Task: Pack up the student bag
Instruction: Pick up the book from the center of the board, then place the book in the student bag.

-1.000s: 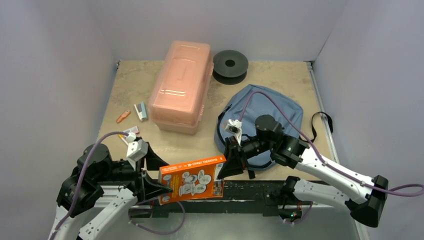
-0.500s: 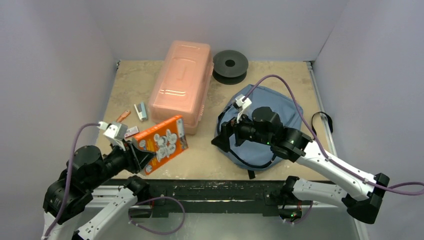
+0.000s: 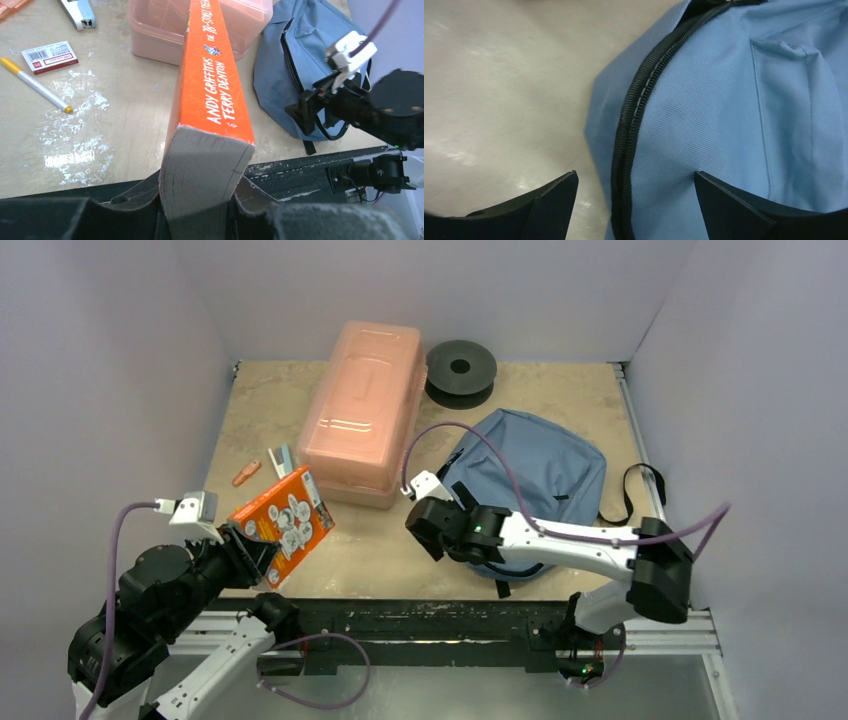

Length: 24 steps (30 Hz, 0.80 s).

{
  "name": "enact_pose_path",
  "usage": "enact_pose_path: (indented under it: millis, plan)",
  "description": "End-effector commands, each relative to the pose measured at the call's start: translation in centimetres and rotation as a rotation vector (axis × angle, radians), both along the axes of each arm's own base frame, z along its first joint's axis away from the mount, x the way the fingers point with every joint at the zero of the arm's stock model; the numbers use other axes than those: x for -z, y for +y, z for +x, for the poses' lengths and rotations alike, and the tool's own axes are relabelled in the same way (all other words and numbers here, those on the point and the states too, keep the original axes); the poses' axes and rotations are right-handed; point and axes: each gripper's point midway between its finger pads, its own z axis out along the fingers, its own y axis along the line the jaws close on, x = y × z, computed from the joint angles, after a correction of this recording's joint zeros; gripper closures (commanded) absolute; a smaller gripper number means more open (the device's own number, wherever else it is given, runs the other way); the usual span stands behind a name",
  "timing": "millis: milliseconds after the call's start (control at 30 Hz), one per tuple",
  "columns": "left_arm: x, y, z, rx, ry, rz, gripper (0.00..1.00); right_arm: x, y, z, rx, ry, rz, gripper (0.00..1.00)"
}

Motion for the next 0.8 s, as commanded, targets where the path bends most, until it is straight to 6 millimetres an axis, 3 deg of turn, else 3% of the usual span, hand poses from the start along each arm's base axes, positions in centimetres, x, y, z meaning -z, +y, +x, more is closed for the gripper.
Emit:
enact_pose_path:
  millis: [0,133,367,500,633,767]
  plan:
    - [-2.1,-1.5,1.1,0.021,-0.060,-0.079,1.00,-1.7,-3.1,2.5,0.163,-0.172,-0.179,0.13]
    - [-1.7,-2.5,1.3,0.059,-0.041,-0.085,1.00,-3.1,-4.6,2.5,0.200,-0.212,-0.194,0.30]
    - [-1.1,-3.9,1.7,0.106,-0.015,-0.098,1.00,-4.7,-6.2,1.8,0.193,-0.216,-0.148,0.35]
    - [-1.1,-4.7,1.9,0.141,-0.003,-0.106,1.00,-5.6,-5.5,1.4,0.166,-0.196,-0.077,0.35]
    - [-1.0,-5.7,2.0,0.170,0.016,-0.137,1.00,-4.4,-6.3,2.1,0.194,-0.231,-0.162,0.42]
    - [-0.9,-8.9,1.9,0.250,0.070,-0.295,1.00,-2.3,-6.8,2.7,0.240,-0.254,-0.275,0.56]
